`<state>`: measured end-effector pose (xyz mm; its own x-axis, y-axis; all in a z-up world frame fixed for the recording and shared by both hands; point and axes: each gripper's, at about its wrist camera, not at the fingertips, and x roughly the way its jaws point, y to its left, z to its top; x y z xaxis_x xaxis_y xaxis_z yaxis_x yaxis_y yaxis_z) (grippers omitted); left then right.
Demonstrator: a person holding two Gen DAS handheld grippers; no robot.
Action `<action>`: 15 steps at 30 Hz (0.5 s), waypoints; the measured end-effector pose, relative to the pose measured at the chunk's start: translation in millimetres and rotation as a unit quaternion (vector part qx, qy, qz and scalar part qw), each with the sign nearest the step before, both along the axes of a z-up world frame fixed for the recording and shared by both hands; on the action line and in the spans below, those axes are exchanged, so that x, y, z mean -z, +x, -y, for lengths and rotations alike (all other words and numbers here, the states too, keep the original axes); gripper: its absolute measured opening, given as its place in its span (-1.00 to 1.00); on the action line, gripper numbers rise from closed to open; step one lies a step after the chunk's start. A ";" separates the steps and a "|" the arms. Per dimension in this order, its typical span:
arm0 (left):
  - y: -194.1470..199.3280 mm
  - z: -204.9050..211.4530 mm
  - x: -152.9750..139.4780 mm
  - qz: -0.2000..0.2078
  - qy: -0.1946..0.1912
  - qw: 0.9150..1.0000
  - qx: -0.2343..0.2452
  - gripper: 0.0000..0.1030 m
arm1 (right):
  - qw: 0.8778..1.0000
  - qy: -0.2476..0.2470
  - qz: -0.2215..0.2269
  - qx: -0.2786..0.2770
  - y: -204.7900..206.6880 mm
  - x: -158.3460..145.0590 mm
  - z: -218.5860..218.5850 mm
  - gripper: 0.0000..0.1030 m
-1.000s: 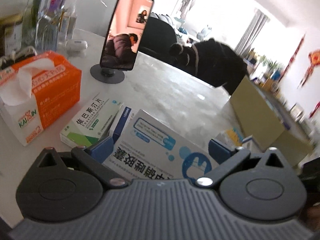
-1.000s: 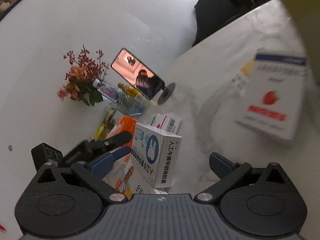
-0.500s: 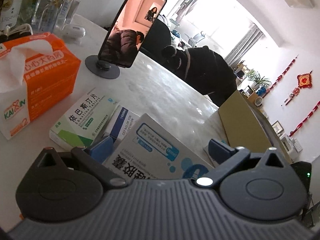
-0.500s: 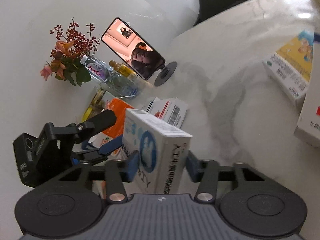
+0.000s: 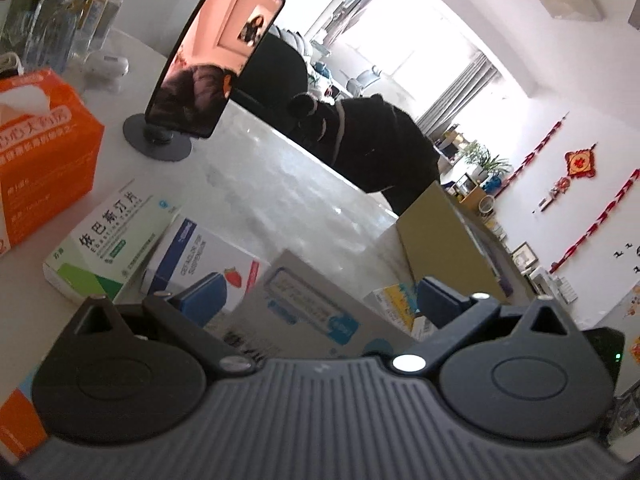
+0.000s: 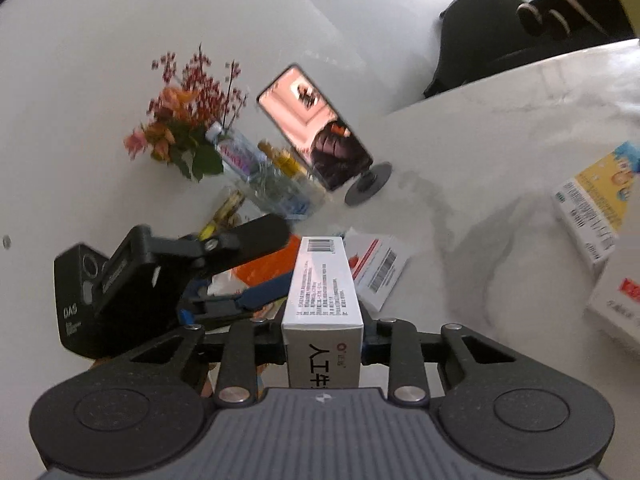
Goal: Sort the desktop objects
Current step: 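Lift the white box and carry it toward the cardboard box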
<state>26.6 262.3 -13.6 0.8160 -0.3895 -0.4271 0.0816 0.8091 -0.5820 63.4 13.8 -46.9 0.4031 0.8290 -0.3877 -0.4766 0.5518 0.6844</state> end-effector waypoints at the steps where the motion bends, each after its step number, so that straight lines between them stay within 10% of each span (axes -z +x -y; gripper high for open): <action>1: -0.4 -0.1 -1.5 0.002 0.002 1.000 -0.002 1.00 | 1.000 0.003 0.001 0.008 0.4 -2.0 5.3 -0.39; 15: 7.6 16.6 5.3 -0.013 0.003 1.000 0.013 1.00 | 0.986 0.030 0.072 0.149 9.2 -66.2 111.1 -0.39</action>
<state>34.2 245.6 -18.8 0.7941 -0.4078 -0.4506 0.0878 0.8106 -0.5790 72.6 -97.2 19.3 0.6801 0.6845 -0.2624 -0.3941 0.6432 0.6564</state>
